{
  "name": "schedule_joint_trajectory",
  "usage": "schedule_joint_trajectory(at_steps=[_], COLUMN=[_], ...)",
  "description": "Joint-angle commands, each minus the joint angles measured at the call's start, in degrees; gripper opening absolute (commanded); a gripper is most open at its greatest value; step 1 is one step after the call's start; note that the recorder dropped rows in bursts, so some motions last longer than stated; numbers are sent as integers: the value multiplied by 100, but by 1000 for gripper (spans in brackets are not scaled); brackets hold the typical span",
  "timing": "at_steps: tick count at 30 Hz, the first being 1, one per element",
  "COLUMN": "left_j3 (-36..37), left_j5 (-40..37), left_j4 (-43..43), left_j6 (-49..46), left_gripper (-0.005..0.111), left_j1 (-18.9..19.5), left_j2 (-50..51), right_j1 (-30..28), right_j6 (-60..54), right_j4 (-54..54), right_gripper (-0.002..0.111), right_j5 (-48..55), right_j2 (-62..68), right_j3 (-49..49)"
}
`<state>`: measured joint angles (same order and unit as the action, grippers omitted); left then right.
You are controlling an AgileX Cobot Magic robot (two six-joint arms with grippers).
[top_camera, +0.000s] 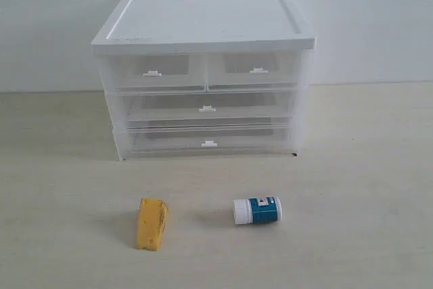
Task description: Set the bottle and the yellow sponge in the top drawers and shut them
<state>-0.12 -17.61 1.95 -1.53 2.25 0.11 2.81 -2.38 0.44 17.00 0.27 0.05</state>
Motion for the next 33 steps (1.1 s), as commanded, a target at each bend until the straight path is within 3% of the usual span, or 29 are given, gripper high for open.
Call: schedule_joint_trajectory(at_steps=[1,4,9,13,20,24,28,33], left_j3=[12,12,12,12,12,12,12,-561], left_j5=[-4,242,1870,2751,4025,4728,5471,5467], left_j4=[30,250,237,217,217,217,217,217], left_j6=[-24,-366,-365,-290,1270,2395,2492,2771], left_gripper=[4,4,4,4,4,4,4,4], left_j1=[13,13,13,13,13,13,13,13], left_j2=[-11,-11,-11,-11,-11,-11,-11,-11], right_j1=[16,16,16,16,16,16,16,16], right_j6=[-12,-12,76,75,417,1417,2176,2605], right_j4=[3,3,74,66,66,76,76,-192], right_gripper=[0,0,0,0,0,0,0,0], right_j5=[-423,-753,-1660,-2815,-5336,-6434,-6747,-6100], right_j2=[-27,-27,-27,-27,-27,-27,-27,-27], right_j3=[-5,-5,-5,-5,-5,-5,-115,-1046])
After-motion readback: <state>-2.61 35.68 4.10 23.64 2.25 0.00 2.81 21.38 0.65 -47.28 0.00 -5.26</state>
